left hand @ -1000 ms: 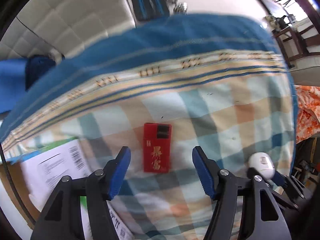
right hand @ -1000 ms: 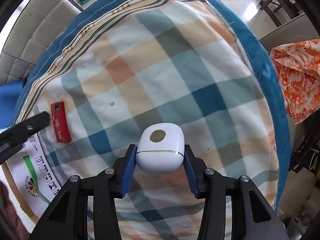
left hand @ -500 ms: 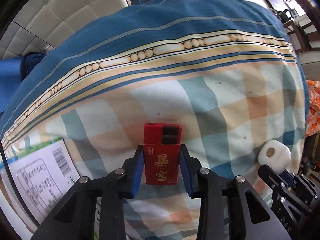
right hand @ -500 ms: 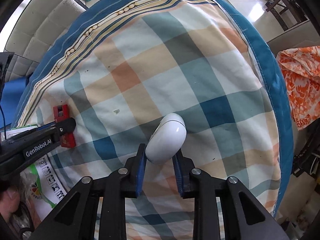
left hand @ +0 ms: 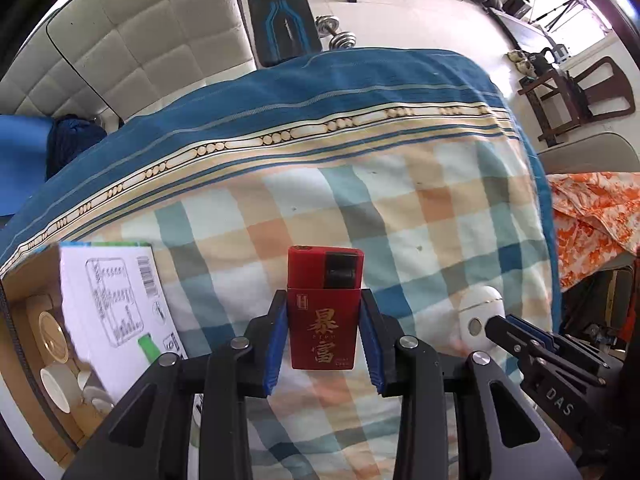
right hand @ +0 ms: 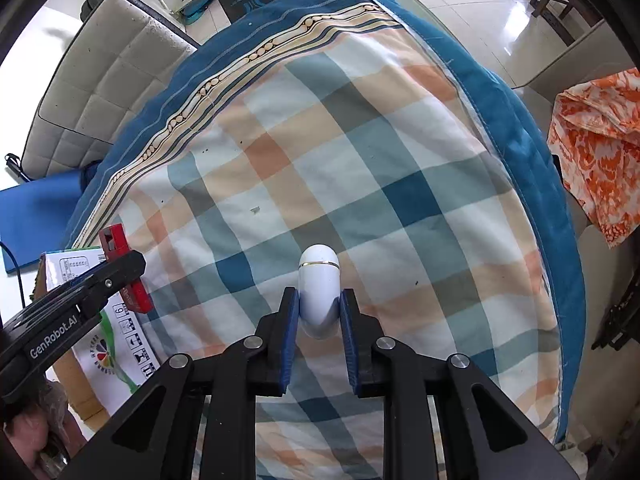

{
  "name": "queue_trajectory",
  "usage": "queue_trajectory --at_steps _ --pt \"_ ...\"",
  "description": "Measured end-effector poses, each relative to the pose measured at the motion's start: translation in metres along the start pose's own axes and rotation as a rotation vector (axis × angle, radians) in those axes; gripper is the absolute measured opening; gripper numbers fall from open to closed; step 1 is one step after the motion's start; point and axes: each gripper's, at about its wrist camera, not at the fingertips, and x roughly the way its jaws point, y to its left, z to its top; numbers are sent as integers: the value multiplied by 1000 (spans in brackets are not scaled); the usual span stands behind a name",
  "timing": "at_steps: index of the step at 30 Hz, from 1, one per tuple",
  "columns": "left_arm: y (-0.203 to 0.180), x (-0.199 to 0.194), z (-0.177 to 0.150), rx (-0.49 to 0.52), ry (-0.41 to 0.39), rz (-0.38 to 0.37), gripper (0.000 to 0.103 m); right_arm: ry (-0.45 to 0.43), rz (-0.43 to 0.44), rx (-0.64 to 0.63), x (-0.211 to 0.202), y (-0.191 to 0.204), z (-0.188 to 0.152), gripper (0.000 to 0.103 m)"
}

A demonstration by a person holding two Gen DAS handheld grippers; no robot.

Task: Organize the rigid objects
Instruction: 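Grasp the red box with the left tool while the right tool grasps the white oval case, then carry the red box and white oval case into the box with both tools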

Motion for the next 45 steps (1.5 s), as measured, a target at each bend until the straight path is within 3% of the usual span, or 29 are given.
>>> queue_trajectory --at_steps 6,13,20,25,29,35,39,45 --pt "13 -20 -25 -2 -36 -37 31 -29 -7 -40 -23 11 -22 22" --pt "32 -61 -52 -33 -112 -72 31 -69 26 -150 -54 64 -55 22" --pt "110 -117 -101 -117 -187 -74 31 -100 88 -302 -93 143 -104 22" --pt "185 -137 -149 -212 -216 -41 31 -85 136 -414 -93 213 -151 22" --pt "238 -126 -178 -298 -192 -19 31 -40 161 -494 -72 265 -184 22" --pt "302 -80 -204 -410 -128 -43 31 22 150 -569 -11 328 -217 22" --pt "321 -48 -207 -424 -79 -58 31 56 112 -575 37 351 -224 22" --pt "320 -16 -203 -406 -36 -75 31 90 36 -564 92 362 -227 22"
